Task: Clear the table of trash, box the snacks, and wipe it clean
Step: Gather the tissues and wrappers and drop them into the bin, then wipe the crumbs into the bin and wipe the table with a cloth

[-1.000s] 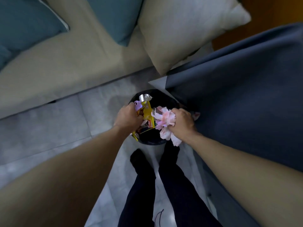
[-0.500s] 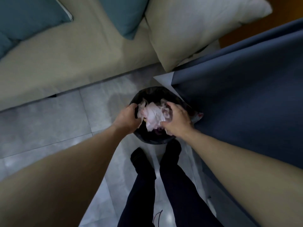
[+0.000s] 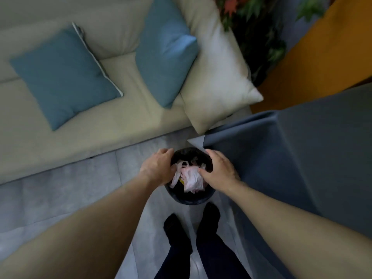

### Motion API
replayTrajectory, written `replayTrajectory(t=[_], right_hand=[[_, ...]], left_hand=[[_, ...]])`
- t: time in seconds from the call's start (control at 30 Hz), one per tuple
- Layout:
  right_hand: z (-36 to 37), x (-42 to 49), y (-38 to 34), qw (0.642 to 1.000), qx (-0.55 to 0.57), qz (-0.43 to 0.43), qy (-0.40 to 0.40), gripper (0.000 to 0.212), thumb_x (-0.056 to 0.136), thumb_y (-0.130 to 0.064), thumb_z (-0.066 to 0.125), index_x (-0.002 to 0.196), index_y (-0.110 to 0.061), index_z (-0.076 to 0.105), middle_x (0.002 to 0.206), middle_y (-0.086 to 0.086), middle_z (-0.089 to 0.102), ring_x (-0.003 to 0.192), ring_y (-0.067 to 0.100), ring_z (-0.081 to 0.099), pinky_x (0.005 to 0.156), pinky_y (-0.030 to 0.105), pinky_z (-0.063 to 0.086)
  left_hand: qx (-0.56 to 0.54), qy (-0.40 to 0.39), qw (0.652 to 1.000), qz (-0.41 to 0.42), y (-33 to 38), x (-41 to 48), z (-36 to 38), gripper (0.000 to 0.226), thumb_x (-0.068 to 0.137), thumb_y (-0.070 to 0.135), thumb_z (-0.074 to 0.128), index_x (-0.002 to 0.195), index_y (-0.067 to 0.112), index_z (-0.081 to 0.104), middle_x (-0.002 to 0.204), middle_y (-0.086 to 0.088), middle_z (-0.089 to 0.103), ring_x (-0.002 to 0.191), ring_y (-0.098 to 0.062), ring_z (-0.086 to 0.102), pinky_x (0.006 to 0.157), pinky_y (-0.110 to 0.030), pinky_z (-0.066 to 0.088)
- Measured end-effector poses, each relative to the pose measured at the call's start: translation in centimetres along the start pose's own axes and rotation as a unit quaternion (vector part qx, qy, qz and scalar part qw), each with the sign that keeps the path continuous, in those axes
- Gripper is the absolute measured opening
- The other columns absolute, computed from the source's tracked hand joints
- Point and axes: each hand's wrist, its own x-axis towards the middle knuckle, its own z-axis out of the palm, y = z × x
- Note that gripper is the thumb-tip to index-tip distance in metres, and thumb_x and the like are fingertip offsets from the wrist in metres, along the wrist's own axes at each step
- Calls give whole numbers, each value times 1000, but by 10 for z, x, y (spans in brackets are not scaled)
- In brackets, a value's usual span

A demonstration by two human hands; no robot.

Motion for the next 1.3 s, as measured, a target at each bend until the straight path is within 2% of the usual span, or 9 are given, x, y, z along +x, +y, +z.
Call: replayTrajectory(t=[0.17, 0.33, 0.47, 0.57, 0.7, 0.83, 1.07, 1.3], right_hand=[[-55, -27, -26, 999, -8, -23, 34, 73, 86, -48, 66, 148, -20, 38, 149, -1, 41, 136, 18, 39, 109, 30, 34], [-112, -61, -48, 997, -24, -43, 56, 73, 90, -52, 59, 151, -21, 33, 156, -2, 34, 144, 17, 29, 115, 35, 31], [-156, -87, -57, 996, -22, -59, 58, 73, 93, -56, 54, 152, -20, 31, 159, -1, 28, 147, 17, 22, 118, 37, 26], [-182, -105, -61, 994, -54, -56, 75, 78, 93, -65, 45, 154, -22, 26, 163, -3, 19, 150, 17, 12, 120, 38, 17], [-210, -127, -59, 987, -100, -32, 122, 84, 89, -75, 31, 156, -25, 20, 165, -4, 9, 152, 18, 0, 122, 47, 2], [-238, -151, -46, 985, -101, -14, 136, 90, 85, -81, 21, 156, -27, 17, 165, -3, 6, 152, 20, -2, 121, 49, -2], [-285, -193, 2, 981, -83, 38, 173, 88, 88, -80, 21, 157, -27, 14, 166, -3, 3, 152, 20, -4, 122, 50, -3], [-322, -228, 71, 974, -55, 89, 202, 89, 87, -81, 19, 157, -26, 15, 166, -2, 4, 152, 22, -3, 122, 51, -2]], left_hand=[[28, 36, 999, 20, 28, -36, -57, 59, 97, 37, 50, 151, 19, 34, 150, -7, 42, 135, -29, 43, 107, -44, 42], [42, 75, 996, 39, 65, -76, -113, 53, 97, 39, 48, 146, 20, 38, 146, -6, 45, 130, -31, 48, 102, -44, 46], [58, 99, 991, 65, 93, -105, -150, 52, 98, 42, 48, 144, 19, 41, 149, -5, 43, 134, -30, 45, 106, -40, 40], [88, 126, 984, 89, 115, -123, -171, 58, 98, 45, 45, 151, 21, 35, 156, -5, 35, 141, -27, 37, 112, -39, 31], [139, 138, 973, 119, 145, -142, -191, 64, 100, 51, 37, 156, 21, 25, 162, -9, 25, 147, -27, 24, 119, -44, 21], [150, 126, 969, 149, 177, -150, -201, 66, 101, 54, 30, 158, 22, 18, 165, -10, 15, 151, -28, 13, 121, -47, 14], [178, 126, 949, 227, 262, -144, -202, 67, 100, 57, 27, 157, 23, 19, 165, -8, 16, 151, -27, 14, 120, -46, 12], [225, 98, 934, 261, 364, -129, -189, 73, 97, 64, 24, 159, 28, 11, 167, -4, 8, 153, -27, 9, 122, -47, 11]])
